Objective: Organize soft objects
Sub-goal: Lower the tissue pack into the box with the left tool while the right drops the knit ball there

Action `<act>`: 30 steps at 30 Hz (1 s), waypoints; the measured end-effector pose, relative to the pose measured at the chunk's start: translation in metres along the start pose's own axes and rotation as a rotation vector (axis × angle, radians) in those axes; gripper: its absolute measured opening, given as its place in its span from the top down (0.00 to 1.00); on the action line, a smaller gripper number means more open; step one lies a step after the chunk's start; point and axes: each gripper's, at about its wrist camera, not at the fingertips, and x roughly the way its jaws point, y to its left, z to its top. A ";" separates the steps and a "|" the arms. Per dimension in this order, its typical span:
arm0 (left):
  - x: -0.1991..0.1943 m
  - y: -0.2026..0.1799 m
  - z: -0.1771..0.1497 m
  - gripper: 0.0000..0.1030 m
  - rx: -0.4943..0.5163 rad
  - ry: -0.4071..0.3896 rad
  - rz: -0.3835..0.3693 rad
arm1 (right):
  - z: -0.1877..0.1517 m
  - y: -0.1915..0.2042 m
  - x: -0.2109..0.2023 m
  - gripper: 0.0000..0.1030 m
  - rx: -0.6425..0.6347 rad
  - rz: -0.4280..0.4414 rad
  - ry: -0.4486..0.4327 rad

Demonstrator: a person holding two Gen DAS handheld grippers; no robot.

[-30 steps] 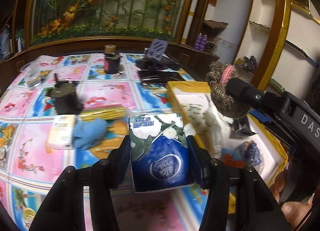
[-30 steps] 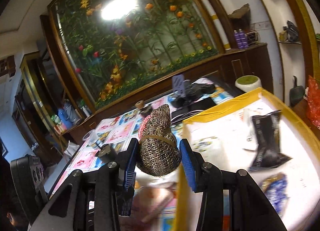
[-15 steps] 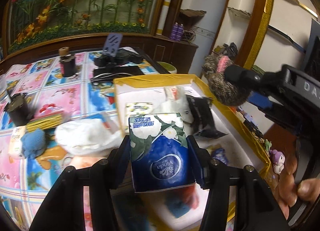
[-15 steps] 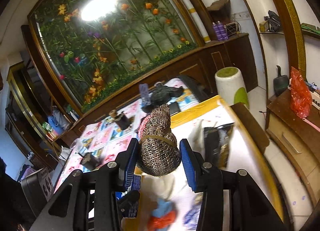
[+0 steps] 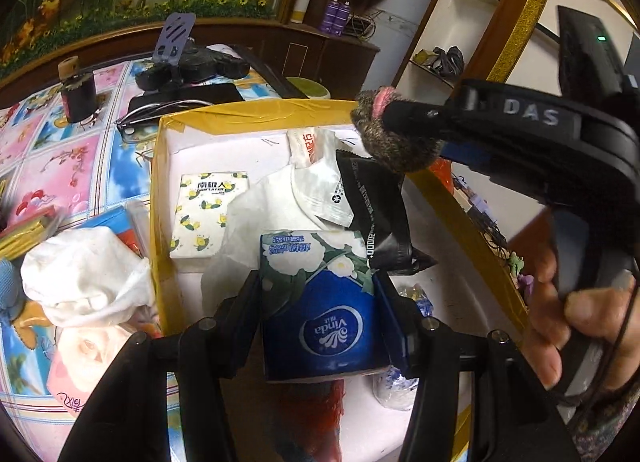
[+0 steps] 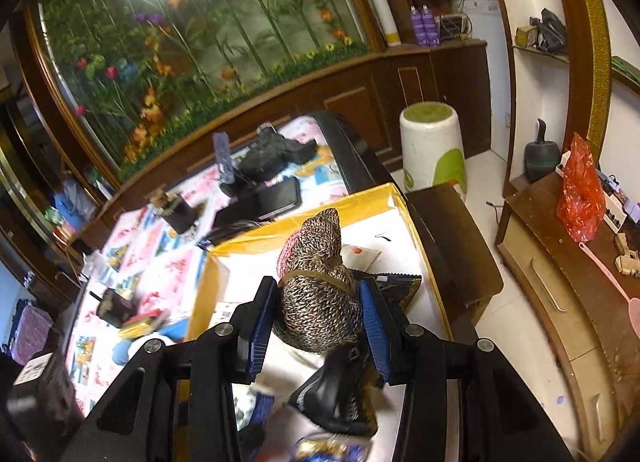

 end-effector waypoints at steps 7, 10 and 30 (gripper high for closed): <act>0.003 0.002 -0.001 0.48 -0.007 0.015 -0.013 | 0.003 -0.004 0.036 0.56 0.011 -0.006 0.058; 0.003 0.003 -0.001 0.48 -0.010 0.017 -0.021 | 0.003 -0.001 0.044 0.55 0.007 0.004 0.069; -0.040 0.005 -0.012 0.34 0.018 -0.082 -0.056 | -0.046 0.022 -0.054 0.34 0.117 0.102 -0.122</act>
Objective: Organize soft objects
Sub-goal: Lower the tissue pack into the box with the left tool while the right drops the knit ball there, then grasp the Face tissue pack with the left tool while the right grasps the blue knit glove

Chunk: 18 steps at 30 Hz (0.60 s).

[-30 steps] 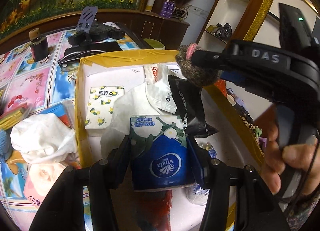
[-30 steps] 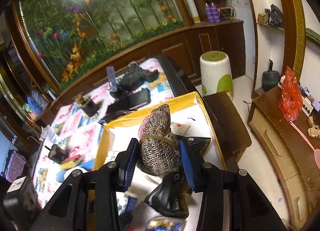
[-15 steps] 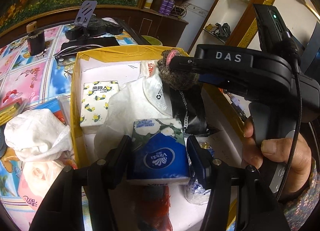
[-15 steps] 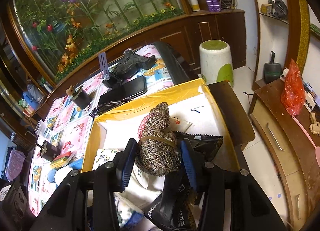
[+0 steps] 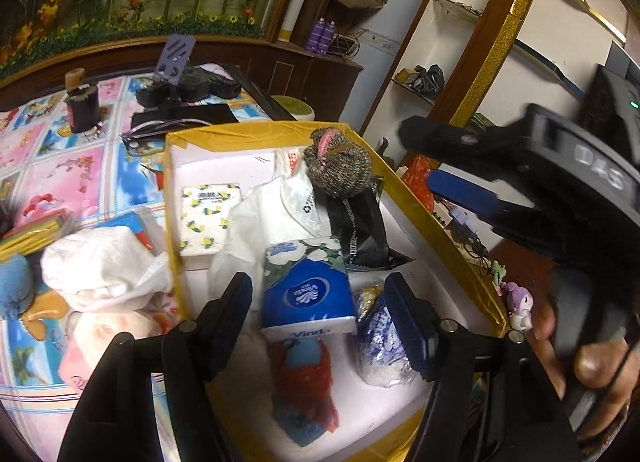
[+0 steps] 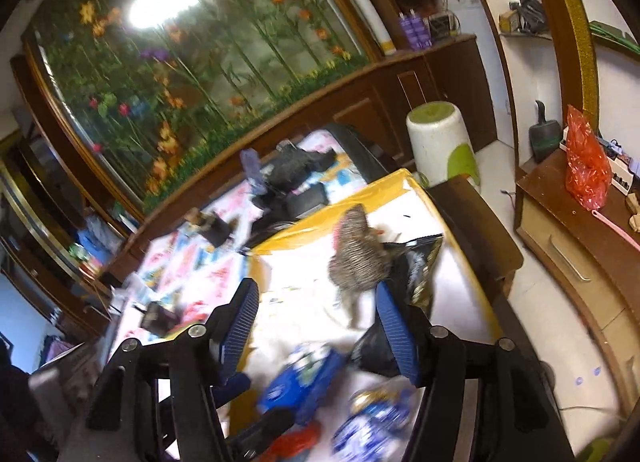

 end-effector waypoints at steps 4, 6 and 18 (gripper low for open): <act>-0.017 0.013 -0.003 0.34 -0.006 -0.025 0.013 | -0.019 0.018 -0.024 0.29 -0.004 0.012 -0.080; -0.026 0.024 -0.003 0.34 -0.021 -0.039 0.020 | -0.029 0.027 -0.032 0.28 -0.007 0.013 -0.106; -0.074 0.100 -0.011 0.34 -0.125 -0.090 0.090 | -0.066 0.102 -0.002 0.28 -0.099 0.121 -0.026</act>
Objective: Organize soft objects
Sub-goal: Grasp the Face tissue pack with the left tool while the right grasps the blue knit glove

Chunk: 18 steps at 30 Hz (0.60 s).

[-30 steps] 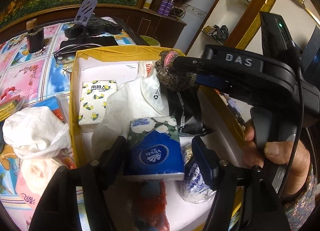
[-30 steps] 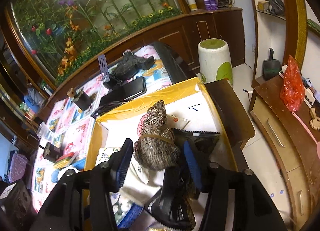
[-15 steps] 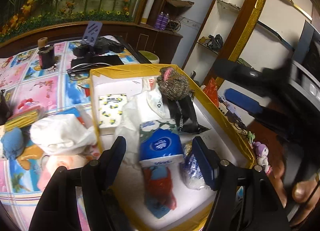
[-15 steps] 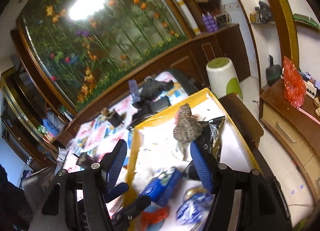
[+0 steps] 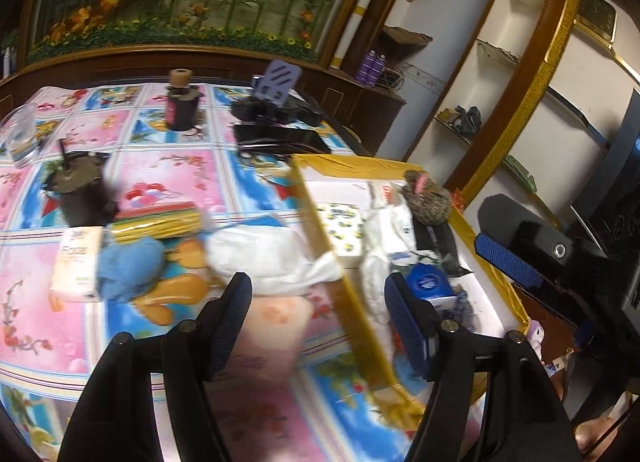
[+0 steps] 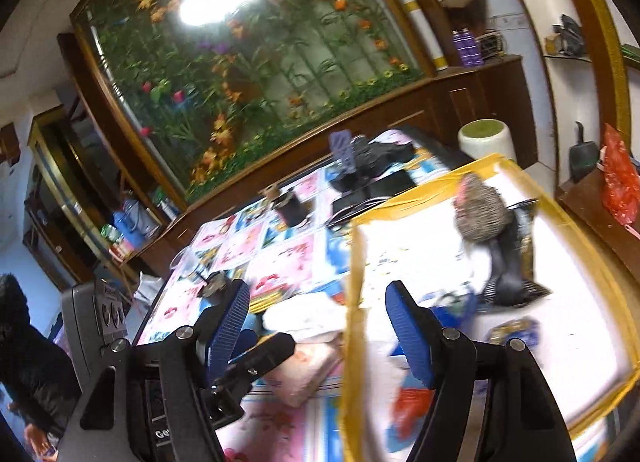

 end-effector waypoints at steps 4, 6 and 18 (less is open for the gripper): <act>-0.018 0.040 0.002 0.34 -0.061 -0.025 0.045 | -0.010 0.019 0.021 0.27 -0.012 0.023 0.033; -0.027 0.063 0.003 0.34 -0.107 -0.035 0.075 | -0.016 0.033 0.036 0.27 -0.025 0.049 0.068; -0.057 0.173 0.002 0.34 -0.322 -0.059 0.290 | -0.051 0.095 0.162 0.26 -0.080 0.109 0.314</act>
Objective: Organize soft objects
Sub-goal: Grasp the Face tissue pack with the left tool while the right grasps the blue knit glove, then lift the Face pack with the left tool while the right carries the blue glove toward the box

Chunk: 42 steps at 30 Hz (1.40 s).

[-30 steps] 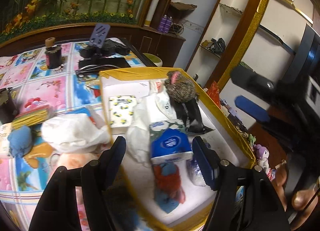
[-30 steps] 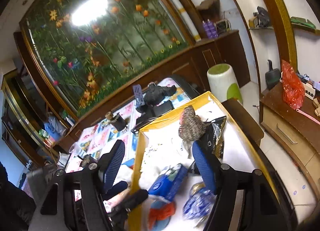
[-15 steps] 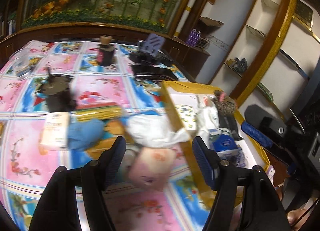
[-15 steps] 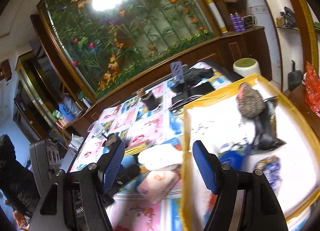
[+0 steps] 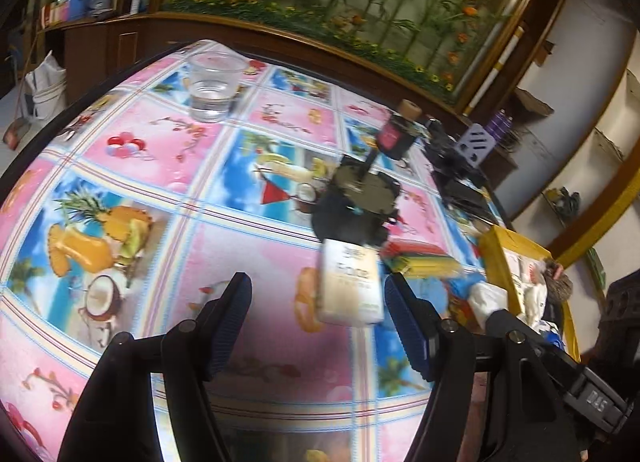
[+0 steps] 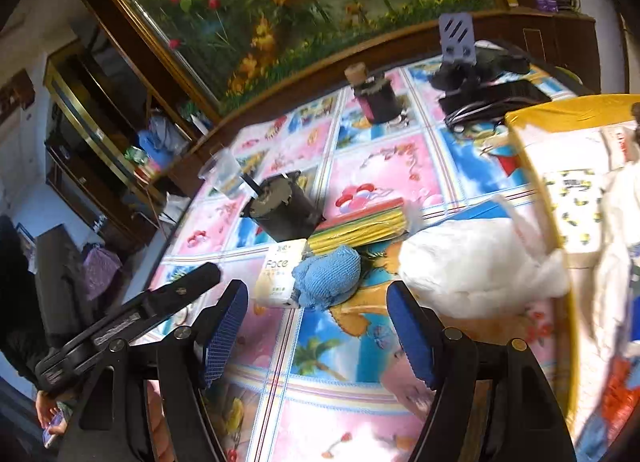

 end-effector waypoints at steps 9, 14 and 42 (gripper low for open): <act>0.005 0.001 -0.001 0.34 0.025 0.021 0.011 | 0.005 0.001 0.058 0.37 -0.035 -0.037 0.097; 0.011 -0.008 -0.005 0.33 0.062 0.039 0.022 | 0.006 -0.009 0.049 0.59 -0.028 -0.002 0.068; 0.037 -0.068 -0.022 0.57 0.325 -0.042 0.290 | 0.008 -0.028 -0.018 0.59 -0.005 0.057 -0.139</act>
